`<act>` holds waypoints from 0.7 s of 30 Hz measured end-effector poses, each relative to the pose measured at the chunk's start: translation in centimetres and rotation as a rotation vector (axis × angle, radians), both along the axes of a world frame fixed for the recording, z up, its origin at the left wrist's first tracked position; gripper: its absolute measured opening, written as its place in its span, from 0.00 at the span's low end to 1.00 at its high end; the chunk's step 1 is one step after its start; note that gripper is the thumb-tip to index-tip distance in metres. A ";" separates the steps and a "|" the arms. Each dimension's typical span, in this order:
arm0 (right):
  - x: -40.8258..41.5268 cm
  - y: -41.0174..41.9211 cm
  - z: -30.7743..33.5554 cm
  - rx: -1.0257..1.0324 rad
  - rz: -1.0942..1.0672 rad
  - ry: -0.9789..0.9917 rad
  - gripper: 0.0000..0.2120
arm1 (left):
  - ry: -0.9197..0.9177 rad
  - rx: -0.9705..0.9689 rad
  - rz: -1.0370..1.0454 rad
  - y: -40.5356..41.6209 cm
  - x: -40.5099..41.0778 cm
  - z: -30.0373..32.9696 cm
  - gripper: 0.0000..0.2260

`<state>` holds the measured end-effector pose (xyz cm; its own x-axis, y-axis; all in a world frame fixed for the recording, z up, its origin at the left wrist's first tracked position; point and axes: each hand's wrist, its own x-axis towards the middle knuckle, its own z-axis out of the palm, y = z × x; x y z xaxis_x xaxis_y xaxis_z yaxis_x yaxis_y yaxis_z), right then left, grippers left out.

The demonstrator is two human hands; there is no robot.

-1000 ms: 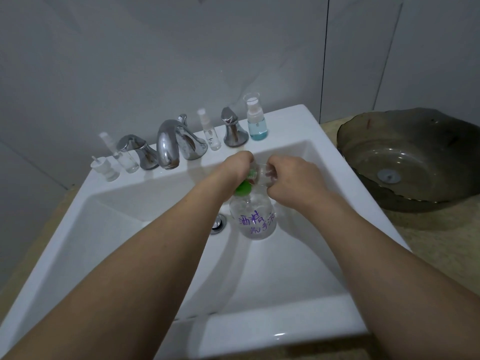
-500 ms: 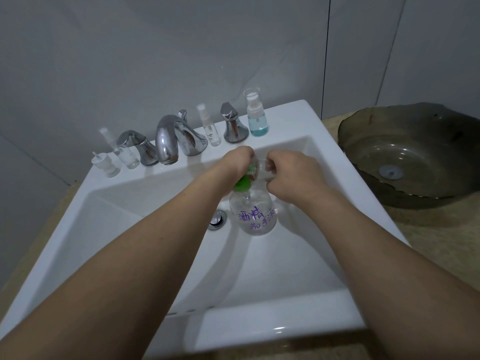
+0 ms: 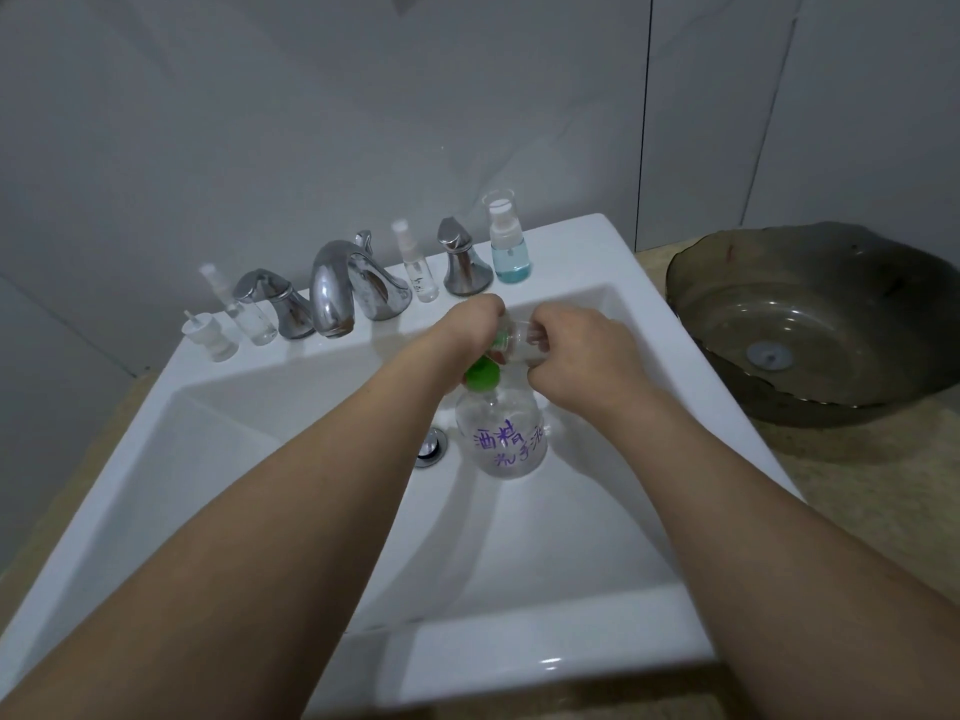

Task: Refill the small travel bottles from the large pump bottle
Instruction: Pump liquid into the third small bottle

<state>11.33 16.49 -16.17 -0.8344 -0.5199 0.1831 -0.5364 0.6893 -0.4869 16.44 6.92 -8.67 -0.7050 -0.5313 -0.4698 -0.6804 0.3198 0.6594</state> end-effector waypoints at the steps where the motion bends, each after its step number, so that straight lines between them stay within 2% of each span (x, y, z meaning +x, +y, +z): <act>1: 0.0 0.0 -0.1 0.015 0.003 -0.010 0.12 | 0.008 0.011 0.003 0.1 0.0 -0.1 0.14; 7: -0.1 -0.1 -0.2 0.055 -0.001 -0.022 0.11 | 0.038 0.081 0.024 0.1 0.2 -0.4 0.14; 11: -0.1 -0.2 -0.3 0.036 -0.014 -0.037 0.12 | 0.066 0.056 0.028 0.0 0.1 -0.6 0.11; 21: 0.4 -0.3 0.0 -0.074 -0.020 0.019 0.10 | 0.036 0.088 0.048 -1.1 0.0 0.0 0.12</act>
<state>11.71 16.16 -16.15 -0.8406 -0.4875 0.2360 -0.5323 0.6629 -0.5265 16.43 5.82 -8.68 -0.6971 -0.5224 -0.4911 -0.6689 0.2270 0.7079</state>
